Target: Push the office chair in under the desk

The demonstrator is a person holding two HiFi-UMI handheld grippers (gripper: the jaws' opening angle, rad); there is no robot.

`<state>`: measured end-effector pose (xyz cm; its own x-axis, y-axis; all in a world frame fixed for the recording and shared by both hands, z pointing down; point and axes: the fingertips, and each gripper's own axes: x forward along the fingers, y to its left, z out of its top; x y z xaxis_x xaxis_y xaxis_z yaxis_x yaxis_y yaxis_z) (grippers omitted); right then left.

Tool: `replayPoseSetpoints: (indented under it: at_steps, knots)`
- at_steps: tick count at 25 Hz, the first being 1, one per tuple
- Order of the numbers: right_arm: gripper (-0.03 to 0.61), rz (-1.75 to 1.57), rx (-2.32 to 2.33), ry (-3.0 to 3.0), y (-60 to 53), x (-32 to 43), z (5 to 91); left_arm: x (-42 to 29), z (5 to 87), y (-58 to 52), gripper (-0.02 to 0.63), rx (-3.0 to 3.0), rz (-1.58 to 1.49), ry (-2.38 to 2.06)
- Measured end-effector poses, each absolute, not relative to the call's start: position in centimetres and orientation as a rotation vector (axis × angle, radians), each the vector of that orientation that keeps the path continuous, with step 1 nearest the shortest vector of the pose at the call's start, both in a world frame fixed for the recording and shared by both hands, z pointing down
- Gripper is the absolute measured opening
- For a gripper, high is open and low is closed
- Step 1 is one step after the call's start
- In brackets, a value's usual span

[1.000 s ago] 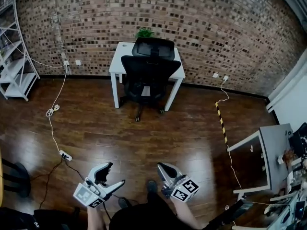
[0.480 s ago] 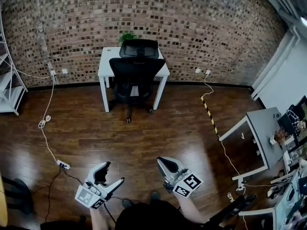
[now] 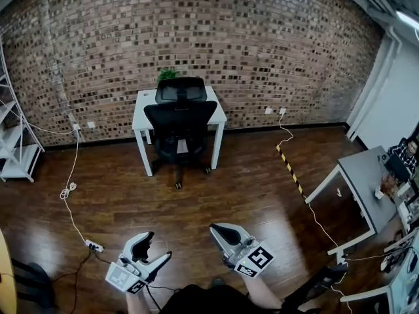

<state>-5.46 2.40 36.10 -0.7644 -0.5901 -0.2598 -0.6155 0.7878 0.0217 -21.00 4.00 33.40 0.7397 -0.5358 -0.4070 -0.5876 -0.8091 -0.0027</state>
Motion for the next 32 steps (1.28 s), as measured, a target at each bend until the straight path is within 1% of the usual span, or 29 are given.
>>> replayPoseSetpoints:
  at_steps: [4, 11, 14, 16, 18, 21, 24, 27, 32]
  knots:
    - [0.0, 0.142, -0.955, 2.725, 3.3, -3.4, 35.8, -17.8, 31.9, 5.1, 0.494, -2.874, 0.613, 0.803]
    - [0.0, 0.101, -0.957, 2.733, 3.7, 0.4, 36.8, -13.4, 32.3, 5.6, 0.491, -2.886, 0.58, 0.8]
    - [0.0, 0.095, -0.967, 2.745, 2.6, 0.2, 37.2, -13.4, 32.1, 4.4, 0.491, -2.898, 0.586, 0.8]
    - [0.0, 0.089, -0.93, 2.779, -0.1, -1.7, 38.6, -15.4, 32.4, 2.2, 0.488, -2.882, 0.62, 0.86]
    - [0.0, 0.064, -0.891, 2.833, -3.3, -3.2, 41.3, -17.0, 34.9, -0.6, 0.486, -2.861, 0.695, 0.94]
    - [0.0, -0.014, -0.924, 2.872, -5.6, -2.0, 45.5, -15.4, 40.8, -3.8, 0.479, -2.884, 0.789, 0.954]
    - [0.0, 0.103, -0.92, 2.886, -5.7, -0.3, 47.3, -13.3, 42.8, -4.2, 0.476, -2.902, 0.798, 0.921]
    - [0.0, 0.068, -0.899, 2.867, -4.2, -0.4, 46.2, -12.9, 41.9, -2.8, 0.474, -2.885, 0.783, 0.91]
    - [0.0, 0.158, -0.896, 2.83, -0.4, 1.4, 42.7, -11.0, 37.8, 0.8, 0.472, -2.889, 0.7, 0.836]
